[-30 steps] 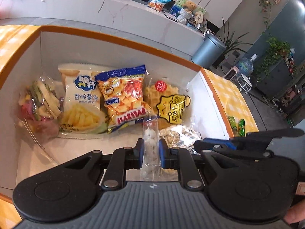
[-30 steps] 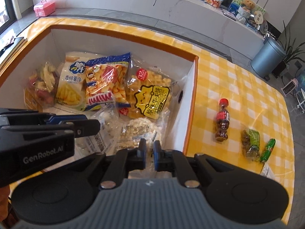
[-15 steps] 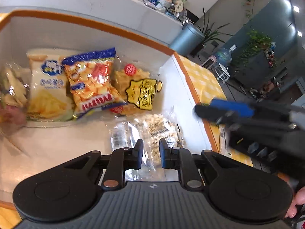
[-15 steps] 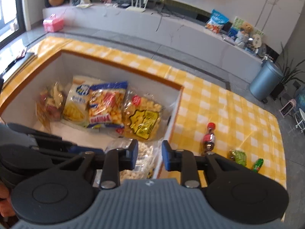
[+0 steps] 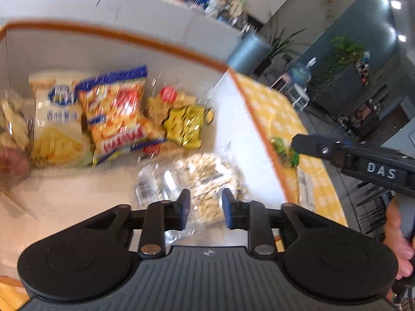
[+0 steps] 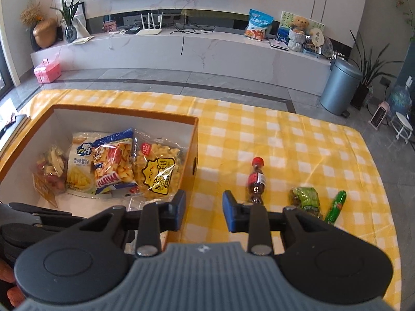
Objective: Organize snacks
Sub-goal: 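Move both tools back over the cola bottle and green sausage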
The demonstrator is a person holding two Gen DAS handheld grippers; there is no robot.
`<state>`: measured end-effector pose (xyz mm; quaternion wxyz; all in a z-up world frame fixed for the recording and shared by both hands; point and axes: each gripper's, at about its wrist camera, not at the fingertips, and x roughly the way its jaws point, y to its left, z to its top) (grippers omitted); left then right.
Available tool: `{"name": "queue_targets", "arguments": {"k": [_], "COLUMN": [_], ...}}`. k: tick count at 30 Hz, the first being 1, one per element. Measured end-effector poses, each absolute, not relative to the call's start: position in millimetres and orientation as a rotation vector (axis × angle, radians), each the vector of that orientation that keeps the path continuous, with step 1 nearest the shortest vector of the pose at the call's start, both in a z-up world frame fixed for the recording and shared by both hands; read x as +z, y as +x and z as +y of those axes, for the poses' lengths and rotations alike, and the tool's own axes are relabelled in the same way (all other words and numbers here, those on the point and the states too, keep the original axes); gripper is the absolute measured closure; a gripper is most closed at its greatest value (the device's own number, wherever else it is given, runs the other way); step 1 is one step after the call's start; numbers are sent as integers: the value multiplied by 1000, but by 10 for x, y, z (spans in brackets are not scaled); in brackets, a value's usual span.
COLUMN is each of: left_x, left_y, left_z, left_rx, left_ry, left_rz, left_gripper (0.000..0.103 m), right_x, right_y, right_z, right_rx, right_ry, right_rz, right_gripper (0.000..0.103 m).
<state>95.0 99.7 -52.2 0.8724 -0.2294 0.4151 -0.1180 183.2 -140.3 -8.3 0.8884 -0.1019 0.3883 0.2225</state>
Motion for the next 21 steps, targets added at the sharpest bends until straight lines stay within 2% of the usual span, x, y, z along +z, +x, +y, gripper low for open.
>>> {"name": "queue_targets", "arguments": {"k": [1, 6, 11, 16, 21], "left_x": [-477, -258, -25, 137, 217], "left_y": [919, 775, 623, 570, 691], "left_z": [978, 799, 547, 302, 43], "left_rx": [-252, -248, -240, -234, -246], "left_ry": [-459, -342, -242, -193, -175], "left_rz": [838, 721, 604, 588, 623], "left_gripper": [62, 59, 47, 37, 36], "right_x": [-74, -25, -48, -146, -308], "right_y": [1827, 1777, 1665, 1564, 1581], "right_z": [-1460, -1799, -2165, -2511, -2833], "right_rx": [468, 505, 461, 362, 273], "right_ry": [-188, -32, 60, 108, 203], "right_rz": [802, 763, 709, 692, 737], "right_gripper": [73, 69, 68, 65, 65]}}
